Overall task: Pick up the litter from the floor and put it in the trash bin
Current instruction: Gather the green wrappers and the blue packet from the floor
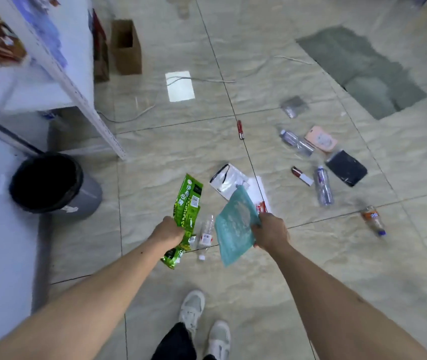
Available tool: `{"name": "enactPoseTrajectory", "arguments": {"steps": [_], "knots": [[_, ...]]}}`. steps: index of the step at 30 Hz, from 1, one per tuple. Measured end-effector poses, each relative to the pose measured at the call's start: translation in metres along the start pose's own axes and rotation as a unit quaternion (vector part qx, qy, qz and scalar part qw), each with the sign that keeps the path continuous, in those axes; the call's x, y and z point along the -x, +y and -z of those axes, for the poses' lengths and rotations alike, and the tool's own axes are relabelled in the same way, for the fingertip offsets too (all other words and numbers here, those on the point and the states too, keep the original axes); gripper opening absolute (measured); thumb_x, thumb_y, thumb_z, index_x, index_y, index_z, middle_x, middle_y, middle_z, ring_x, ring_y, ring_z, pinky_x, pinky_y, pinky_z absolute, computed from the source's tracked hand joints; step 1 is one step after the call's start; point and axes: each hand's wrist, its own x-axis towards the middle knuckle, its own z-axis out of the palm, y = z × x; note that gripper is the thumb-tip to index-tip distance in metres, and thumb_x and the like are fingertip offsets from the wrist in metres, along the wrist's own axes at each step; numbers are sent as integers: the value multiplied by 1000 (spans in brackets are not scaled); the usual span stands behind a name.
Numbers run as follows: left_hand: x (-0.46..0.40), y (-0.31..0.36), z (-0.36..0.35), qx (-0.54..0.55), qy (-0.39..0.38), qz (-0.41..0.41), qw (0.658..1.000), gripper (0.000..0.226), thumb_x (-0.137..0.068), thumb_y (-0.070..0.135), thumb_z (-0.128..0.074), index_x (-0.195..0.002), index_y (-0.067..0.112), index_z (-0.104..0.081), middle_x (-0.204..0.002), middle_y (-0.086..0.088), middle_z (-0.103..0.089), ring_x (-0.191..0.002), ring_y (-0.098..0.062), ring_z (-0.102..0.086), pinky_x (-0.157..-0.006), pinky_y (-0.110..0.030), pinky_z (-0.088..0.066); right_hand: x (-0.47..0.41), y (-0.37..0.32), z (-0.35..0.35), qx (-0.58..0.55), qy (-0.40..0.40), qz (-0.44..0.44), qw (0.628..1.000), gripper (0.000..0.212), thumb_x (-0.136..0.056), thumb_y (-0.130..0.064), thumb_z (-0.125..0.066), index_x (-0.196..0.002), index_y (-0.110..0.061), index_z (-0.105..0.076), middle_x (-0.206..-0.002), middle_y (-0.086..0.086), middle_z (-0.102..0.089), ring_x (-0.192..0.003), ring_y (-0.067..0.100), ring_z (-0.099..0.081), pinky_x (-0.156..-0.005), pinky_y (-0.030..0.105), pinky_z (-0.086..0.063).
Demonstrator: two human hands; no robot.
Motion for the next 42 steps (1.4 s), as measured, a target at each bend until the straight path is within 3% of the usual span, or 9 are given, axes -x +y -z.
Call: {"name": "enactPoseTrajectory", "arguments": {"steps": [6,12,16,19,24,30,34,37,42], "knots": [[9,-80,106,59,70,41,995,13,-92,22,-52,-91,9,-53,-89,-11,-63,-80,-28,-59,-67,-30,-43,20,-143,-10,71,-40,112,990,7,-93,-11,-46,-89,-13,-51,-104,18,-68,-96,34,-66,-73,32,-50],[-17,-190,206,107,120,98,982,18,-90,16,-49,-101,3,-57,-95,-16,-64,-92,-34,-63,-77,-37,-50,29,-293,-66,99,-86,171,977,6,-89,-6,-46,-89,-11,-50,-103,20,-68,-96,36,-66,-77,37,-54],[-48,-249,261,128,140,111,976,20,-91,13,-47,-72,12,-48,-69,-6,-53,-67,-26,-56,-62,-29,-45,27,-384,-114,97,-99,170,976,23,-83,0,-48,-102,-4,-60,-103,18,-68,-97,35,-65,-78,38,-55],[-82,-282,298,141,146,137,970,21,-89,6,-48,-69,9,-43,-64,-5,-49,-56,-16,-49,-46,-24,-36,17,-443,-156,95,-100,181,974,27,-83,-1,-48,-107,-2,-61,-107,19,-66,-100,37,-64,-82,40,-56],[-142,-317,343,132,121,160,971,13,-86,9,-51,-84,-1,-60,-70,-9,-57,-69,-24,-57,-61,-30,-46,-14,-524,-213,124,-106,198,967,24,-86,-3,-51,-108,-3,-59,-108,17,-64,-100,36,-63,-65,32,-44],[-222,-353,368,127,120,190,966,21,-85,12,-52,-99,2,-65,-99,-17,-68,-81,-28,-61,-70,-31,-49,-63,-596,-278,155,-115,213,958,23,-91,-4,-47,-111,-5,-58,-109,14,-63,-97,32,-64,-65,31,-43],[-273,-373,372,140,118,200,962,9,-84,8,-51,-83,4,-59,-81,-13,-63,-73,-27,-58,-60,-28,-44,-91,-624,-322,177,-118,220,952,22,-92,-7,-49,-112,-5,-57,-109,13,-62,-99,31,-63,-66,31,-43],[-308,-382,375,165,119,200,959,24,-88,21,-56,-66,11,-48,-64,-5,-53,-63,-23,-54,-53,-25,-39,-109,-639,-347,172,-125,215,953,22,-92,-13,-49,-113,-5,-54,-112,14,-62,-102,33,-62,-69,34,-44],[-334,-381,397,126,110,184,969,54,-93,50,-47,-123,5,-52,-121,-14,-61,-110,-32,-58,-83,-32,-45,-121,-648,-361,173,-140,195,955,31,-91,-26,-53,-116,-9,-49,-114,13,-61,-108,34,-60,-76,36,-45]]}}
